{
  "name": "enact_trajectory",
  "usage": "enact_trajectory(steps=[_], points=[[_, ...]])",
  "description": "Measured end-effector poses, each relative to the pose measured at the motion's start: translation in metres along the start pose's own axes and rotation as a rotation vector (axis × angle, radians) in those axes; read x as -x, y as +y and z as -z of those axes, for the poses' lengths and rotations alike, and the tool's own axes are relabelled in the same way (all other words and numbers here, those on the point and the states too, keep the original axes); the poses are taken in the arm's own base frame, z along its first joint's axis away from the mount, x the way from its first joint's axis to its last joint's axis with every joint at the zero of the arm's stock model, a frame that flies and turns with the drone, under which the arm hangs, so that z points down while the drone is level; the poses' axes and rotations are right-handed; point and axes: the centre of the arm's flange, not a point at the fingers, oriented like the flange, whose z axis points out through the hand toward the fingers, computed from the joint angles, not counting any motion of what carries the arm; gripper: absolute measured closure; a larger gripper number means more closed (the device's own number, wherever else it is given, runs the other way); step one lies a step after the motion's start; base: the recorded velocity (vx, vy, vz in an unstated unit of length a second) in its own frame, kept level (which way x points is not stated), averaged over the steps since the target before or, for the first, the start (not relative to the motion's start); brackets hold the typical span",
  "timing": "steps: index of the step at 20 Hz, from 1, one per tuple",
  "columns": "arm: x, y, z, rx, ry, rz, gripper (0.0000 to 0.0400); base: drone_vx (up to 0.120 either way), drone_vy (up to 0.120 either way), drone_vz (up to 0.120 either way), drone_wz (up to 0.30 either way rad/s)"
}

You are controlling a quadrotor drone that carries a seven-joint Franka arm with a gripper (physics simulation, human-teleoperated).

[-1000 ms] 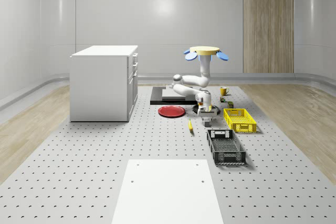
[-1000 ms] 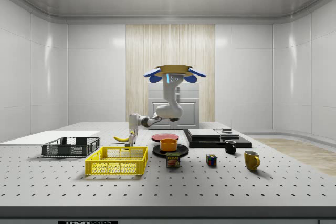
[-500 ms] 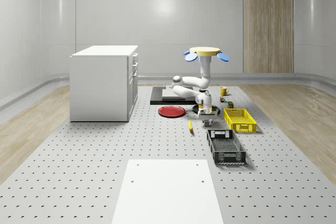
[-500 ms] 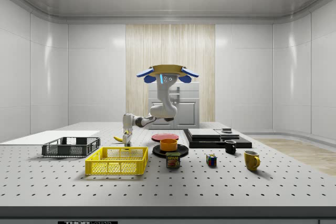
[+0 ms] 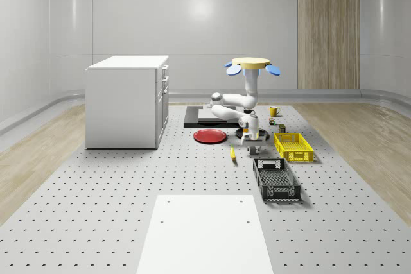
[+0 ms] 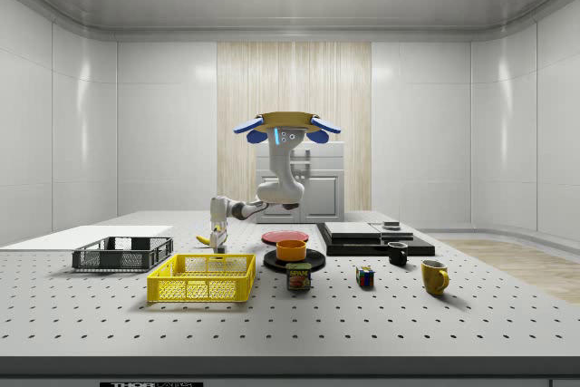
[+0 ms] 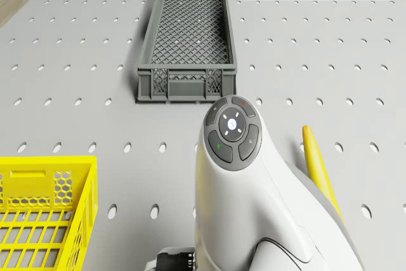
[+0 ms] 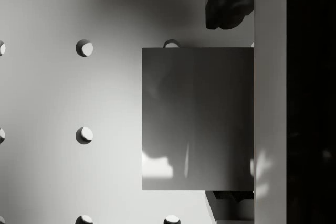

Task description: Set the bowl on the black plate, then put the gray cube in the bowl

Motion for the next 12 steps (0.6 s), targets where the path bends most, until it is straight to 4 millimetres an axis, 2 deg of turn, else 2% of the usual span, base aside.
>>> enact_trajectory(steps=[12], points=[[0.0013,0.0058,-0.0056,0.0,0.0,0.0,0.0,0.0,0.0,0.0,0.0]])
